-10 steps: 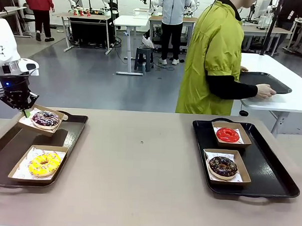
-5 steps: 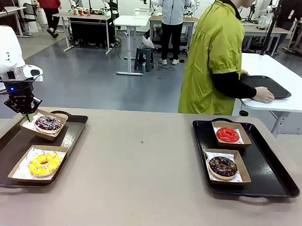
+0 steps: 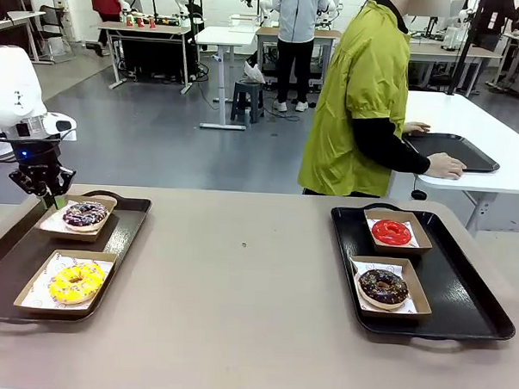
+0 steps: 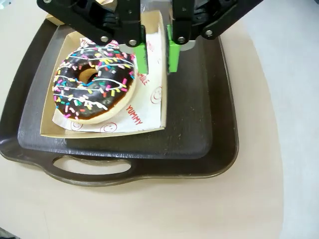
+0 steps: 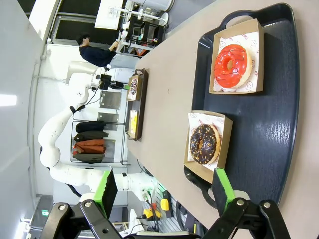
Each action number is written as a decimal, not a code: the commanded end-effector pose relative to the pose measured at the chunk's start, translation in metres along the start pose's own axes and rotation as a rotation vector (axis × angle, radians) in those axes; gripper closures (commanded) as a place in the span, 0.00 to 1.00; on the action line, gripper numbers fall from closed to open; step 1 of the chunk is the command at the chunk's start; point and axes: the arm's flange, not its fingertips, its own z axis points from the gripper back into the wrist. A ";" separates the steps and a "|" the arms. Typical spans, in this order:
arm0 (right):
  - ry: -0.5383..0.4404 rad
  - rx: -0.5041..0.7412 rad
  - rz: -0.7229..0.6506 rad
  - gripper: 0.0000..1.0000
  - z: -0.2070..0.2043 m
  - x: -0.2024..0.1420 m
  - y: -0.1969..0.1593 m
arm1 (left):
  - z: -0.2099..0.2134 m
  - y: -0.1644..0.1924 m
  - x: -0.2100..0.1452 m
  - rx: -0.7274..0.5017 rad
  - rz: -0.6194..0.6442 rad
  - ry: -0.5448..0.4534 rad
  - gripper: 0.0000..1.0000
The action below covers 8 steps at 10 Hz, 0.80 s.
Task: Individually package the donuts and arrange them on the tray.
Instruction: Place the picked Paper togo box on the Handle tray.
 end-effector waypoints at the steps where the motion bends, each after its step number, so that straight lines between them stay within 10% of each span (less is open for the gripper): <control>1: 0.010 -0.004 0.008 0.00 0.000 -0.004 0.002 | 0.006 0.003 0.002 -0.036 -0.023 -0.001 0.39; 2: 0.010 -0.004 0.008 0.00 0.000 -0.004 0.002 | 0.006 0.002 0.001 -0.040 -0.024 0.002 0.00; 3: 0.010 -0.004 0.008 0.00 0.000 -0.004 0.002 | 0.006 0.002 0.001 -0.047 -0.022 0.008 0.20; 4: 0.010 -0.004 0.008 0.00 0.000 -0.004 0.002 | 0.008 0.002 0.000 -0.055 -0.023 0.009 0.00; 5: 0.010 -0.004 0.008 0.00 0.000 -0.004 0.002 | 0.009 0.003 -0.001 -0.068 -0.027 0.010 0.38; 6: 0.010 -0.004 0.008 0.00 0.000 -0.004 0.002 | 0.010 0.004 -0.002 -0.076 -0.029 0.013 0.00; 7: 0.010 -0.004 0.008 0.00 0.000 -0.004 0.002 | 0.011 0.004 -0.003 -0.088 -0.034 0.016 0.19; 8: 0.010 -0.004 0.008 0.00 0.000 -0.004 0.002 | 0.013 0.005 -0.006 -0.104 -0.043 0.017 0.00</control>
